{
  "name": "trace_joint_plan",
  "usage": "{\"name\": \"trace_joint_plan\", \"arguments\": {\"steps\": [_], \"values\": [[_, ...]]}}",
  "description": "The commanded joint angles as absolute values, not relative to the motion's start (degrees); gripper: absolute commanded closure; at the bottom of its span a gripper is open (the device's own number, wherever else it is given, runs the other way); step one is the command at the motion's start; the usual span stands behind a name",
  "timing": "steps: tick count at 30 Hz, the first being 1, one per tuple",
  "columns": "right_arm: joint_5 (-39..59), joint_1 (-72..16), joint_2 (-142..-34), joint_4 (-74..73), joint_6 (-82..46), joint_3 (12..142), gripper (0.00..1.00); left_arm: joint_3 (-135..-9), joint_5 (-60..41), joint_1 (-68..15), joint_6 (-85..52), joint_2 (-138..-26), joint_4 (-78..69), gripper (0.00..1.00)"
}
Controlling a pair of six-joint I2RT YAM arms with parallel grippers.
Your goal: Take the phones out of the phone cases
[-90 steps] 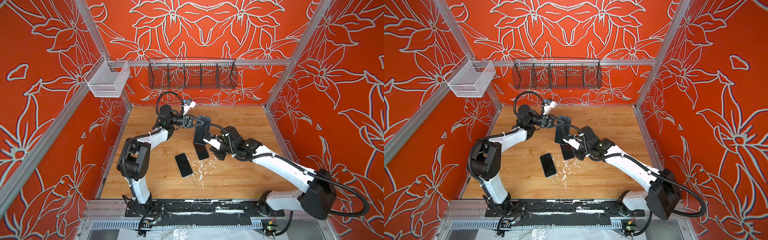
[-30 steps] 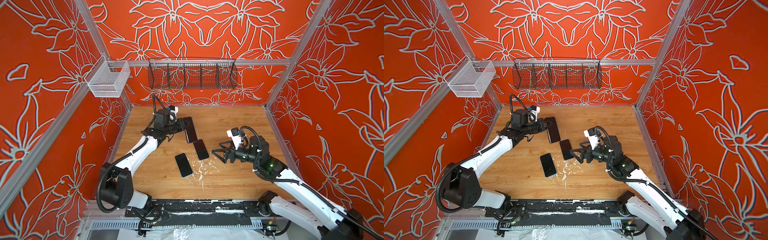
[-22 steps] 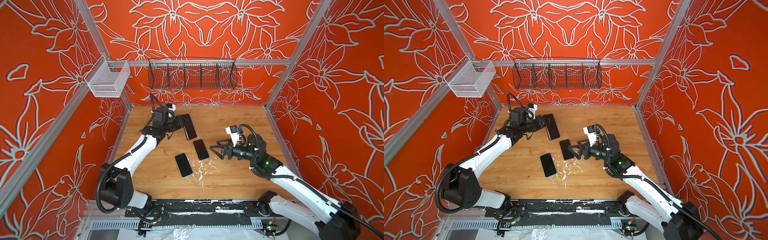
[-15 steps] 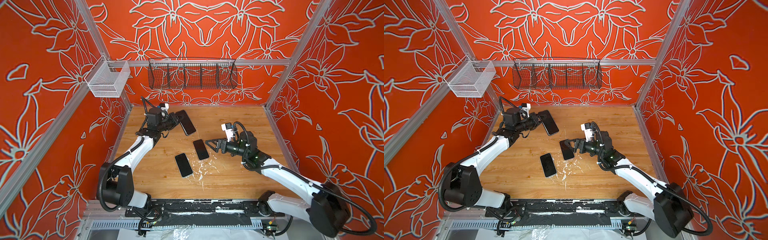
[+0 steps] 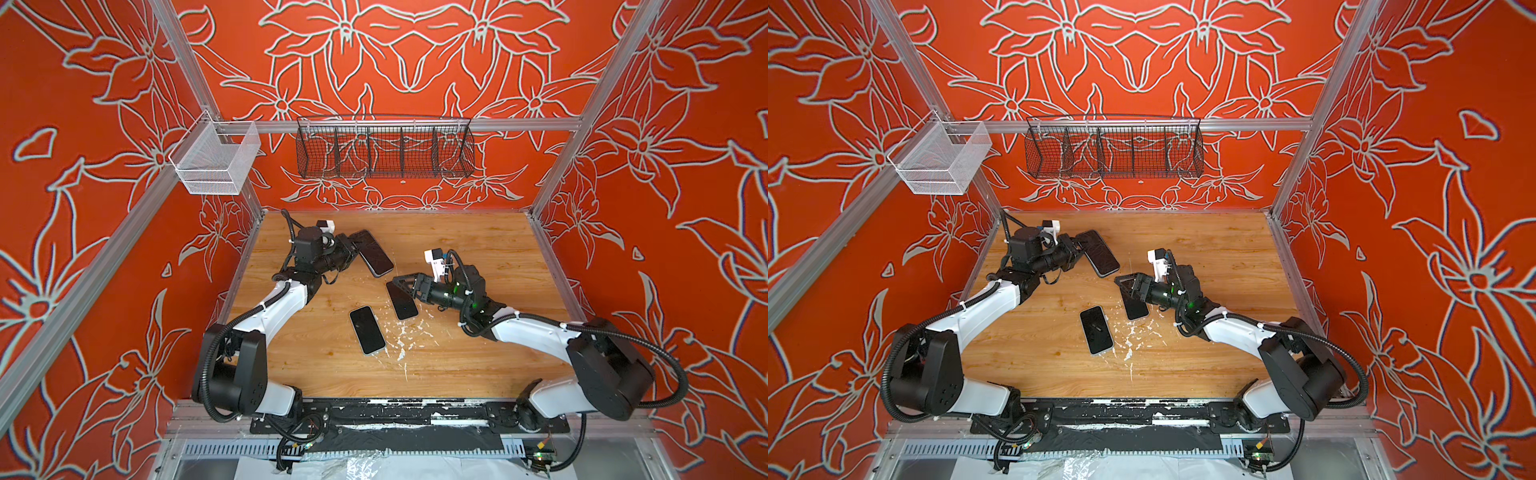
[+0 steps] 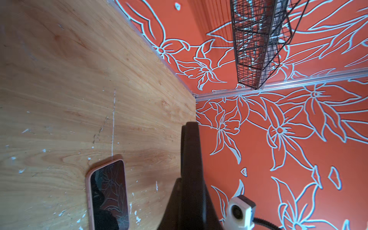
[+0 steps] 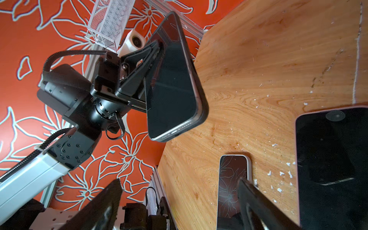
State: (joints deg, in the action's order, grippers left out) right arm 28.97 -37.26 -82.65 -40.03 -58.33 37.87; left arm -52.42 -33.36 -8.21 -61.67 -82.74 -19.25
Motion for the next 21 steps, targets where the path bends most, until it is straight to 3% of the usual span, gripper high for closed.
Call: {"name": "trace_joint_plan", "arguments": {"steps": [1,12,21], "values": [[25.9,-38.3,-83.5,-44.4,-61.1,39.7,0.08,-53.2,-37.4,-7.8,-67.6,-84.1,-29.8,1.0],[22.5,-39.5,-85.7,-46.1,-62.3,40.1,0.09,-49.7,-43.9,-5.7,-73.6,-89.1,-45.3,1.0],[22.7,-39.5,-87.1,-45.2,-61.5,40.8,0.09,-51.7,-41.7,-5.6,-62.9,-85.6,-32.5,1.0]]}}
